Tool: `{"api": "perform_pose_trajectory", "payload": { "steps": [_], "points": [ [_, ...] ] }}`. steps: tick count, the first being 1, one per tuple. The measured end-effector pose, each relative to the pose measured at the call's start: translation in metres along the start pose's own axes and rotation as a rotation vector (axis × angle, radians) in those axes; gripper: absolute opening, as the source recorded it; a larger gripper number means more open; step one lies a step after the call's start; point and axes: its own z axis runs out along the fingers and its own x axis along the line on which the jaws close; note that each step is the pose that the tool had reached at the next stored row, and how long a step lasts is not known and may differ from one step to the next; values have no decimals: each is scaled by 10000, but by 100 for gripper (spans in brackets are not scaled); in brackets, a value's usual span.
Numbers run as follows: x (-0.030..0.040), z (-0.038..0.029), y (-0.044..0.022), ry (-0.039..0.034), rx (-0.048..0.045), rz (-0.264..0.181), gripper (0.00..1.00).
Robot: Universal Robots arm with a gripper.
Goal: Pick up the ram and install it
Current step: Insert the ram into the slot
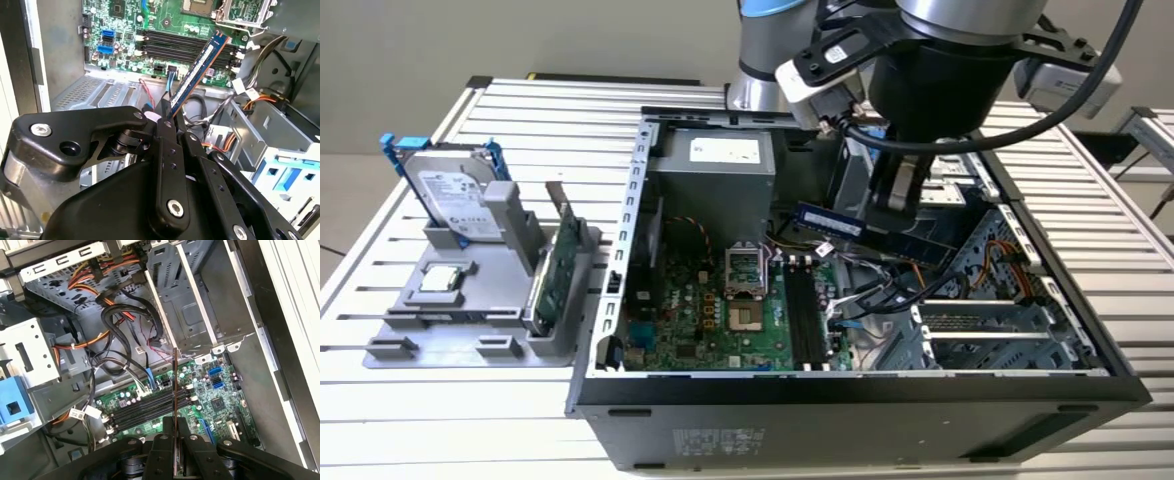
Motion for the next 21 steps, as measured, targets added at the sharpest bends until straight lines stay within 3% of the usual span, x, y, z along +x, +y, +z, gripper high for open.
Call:
{"api": "perform_pose_trajectory", "payload": {
  "steps": [21],
  "points": [
    [13,-1,-5,-49,101,1857,0]
  ]
}}
